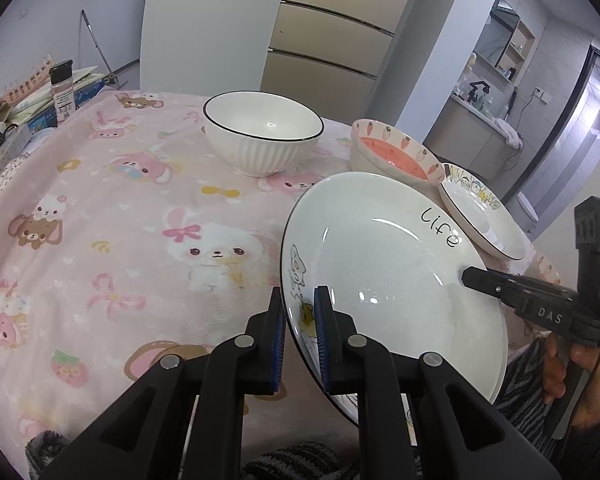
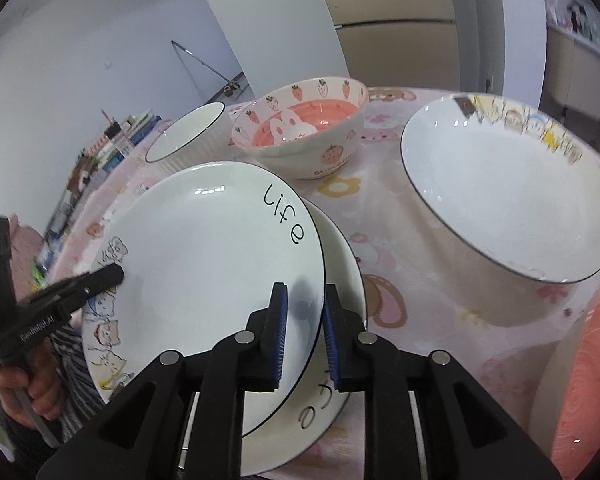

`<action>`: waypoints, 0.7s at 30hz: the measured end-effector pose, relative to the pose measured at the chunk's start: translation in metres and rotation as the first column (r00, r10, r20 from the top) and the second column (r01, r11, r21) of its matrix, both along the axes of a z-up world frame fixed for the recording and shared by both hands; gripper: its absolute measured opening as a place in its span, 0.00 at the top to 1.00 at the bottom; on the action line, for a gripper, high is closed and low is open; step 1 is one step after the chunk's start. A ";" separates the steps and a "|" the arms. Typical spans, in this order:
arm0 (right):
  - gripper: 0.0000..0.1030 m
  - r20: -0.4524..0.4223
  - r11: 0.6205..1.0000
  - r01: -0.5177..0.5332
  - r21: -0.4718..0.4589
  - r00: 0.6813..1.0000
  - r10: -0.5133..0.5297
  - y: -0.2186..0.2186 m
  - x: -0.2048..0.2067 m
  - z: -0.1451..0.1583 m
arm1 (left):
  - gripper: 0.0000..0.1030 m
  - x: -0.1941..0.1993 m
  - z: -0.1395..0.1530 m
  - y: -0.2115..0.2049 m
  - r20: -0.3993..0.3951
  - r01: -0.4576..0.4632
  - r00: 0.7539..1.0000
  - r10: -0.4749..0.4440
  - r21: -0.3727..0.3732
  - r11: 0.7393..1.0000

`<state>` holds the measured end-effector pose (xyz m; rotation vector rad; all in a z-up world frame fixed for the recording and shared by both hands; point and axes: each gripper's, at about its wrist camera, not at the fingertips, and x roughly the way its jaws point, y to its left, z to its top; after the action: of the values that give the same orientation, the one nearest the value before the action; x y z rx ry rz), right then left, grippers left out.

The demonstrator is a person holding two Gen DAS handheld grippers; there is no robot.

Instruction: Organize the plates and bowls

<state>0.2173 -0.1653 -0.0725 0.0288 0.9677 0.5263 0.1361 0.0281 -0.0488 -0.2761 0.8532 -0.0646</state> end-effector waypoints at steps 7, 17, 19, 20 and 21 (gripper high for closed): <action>0.76 0.045 0.999 -0.028 -0.041 0.999 0.030 -0.005 -0.006 0.005 | 0.88 0.000 0.000 -0.005 0.004 0.008 1.000 -0.008 0.030 1.000; 0.57 0.109 0.991 -0.045 -0.126 0.992 0.059 0.000 -0.017 0.015 | 0.88 -0.005 -0.002 -0.007 0.025 0.033 0.999 -0.033 0.020 0.999; 0.26 0.154 0.990 -0.016 -0.142 0.987 0.038 0.000 -0.021 0.020 | 0.87 -0.009 0.002 -0.007 0.053 0.036 0.998 -0.037 0.024 0.999; 0.26 0.168 0.992 -0.017 -0.126 0.985 0.038 -0.002 -0.022 0.024 | 0.87 -0.011 0.004 -0.008 0.070 0.038 0.997 -0.039 0.024 0.999; 0.26 0.178 0.994 -0.015 -0.108 0.984 0.035 -0.004 -0.023 0.027 | 0.87 -0.013 0.006 -0.007 0.082 0.039 0.996 -0.041 0.025 0.999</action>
<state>0.1944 -0.1693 -0.0456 -0.1246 0.8194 0.4911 0.1228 0.0208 -0.0425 -0.2329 0.7769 -0.1029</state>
